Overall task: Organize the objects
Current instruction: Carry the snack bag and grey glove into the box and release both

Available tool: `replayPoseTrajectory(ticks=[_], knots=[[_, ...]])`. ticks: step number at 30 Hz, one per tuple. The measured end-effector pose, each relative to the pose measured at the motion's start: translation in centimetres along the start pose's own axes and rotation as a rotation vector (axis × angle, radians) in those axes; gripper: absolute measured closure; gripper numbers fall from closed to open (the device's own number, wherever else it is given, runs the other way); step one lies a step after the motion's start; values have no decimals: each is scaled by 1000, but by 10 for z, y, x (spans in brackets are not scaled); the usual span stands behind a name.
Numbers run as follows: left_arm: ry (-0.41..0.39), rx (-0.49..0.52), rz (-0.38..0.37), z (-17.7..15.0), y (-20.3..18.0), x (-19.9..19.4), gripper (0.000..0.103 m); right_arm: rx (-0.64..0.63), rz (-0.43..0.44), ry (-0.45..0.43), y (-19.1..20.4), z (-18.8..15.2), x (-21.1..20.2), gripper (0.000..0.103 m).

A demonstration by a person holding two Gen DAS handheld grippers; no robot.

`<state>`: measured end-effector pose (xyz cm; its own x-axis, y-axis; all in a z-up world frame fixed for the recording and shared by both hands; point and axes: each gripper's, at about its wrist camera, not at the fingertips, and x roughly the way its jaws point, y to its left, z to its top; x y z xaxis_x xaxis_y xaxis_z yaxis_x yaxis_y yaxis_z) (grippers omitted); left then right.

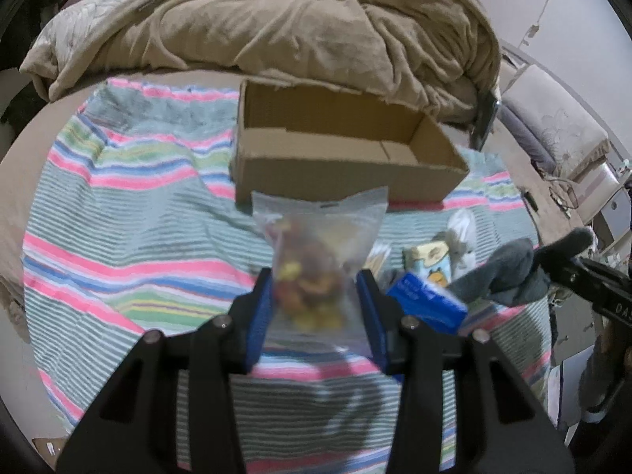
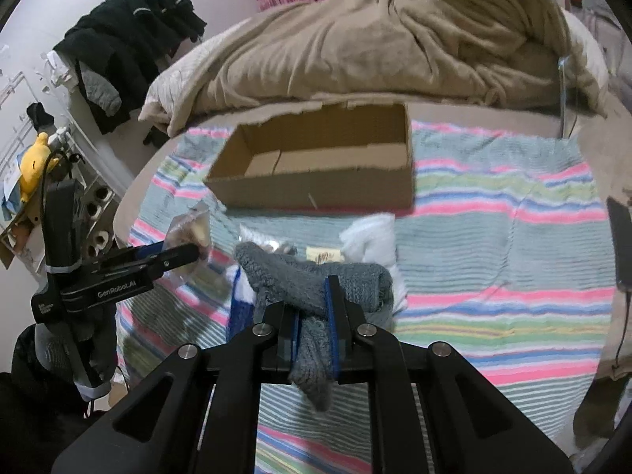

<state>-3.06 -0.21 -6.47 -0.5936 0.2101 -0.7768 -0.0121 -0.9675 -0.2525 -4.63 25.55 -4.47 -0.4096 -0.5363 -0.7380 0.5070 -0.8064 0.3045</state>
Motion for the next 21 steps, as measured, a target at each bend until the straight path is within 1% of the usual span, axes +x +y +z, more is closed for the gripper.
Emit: replayPoseTrajectory(ticks=[7,16,21], knots=[[-42,17,-11,16,-6,-13,59,-19,-5,-64,-1,21,-13,91],[-79,35,-8,39,-13,-15,59,-45,-17,-112,-8,49,-16,91],[-98,42,-4,55,-15,-11,59,-54,-14,-142,-15,69,-13,91]])
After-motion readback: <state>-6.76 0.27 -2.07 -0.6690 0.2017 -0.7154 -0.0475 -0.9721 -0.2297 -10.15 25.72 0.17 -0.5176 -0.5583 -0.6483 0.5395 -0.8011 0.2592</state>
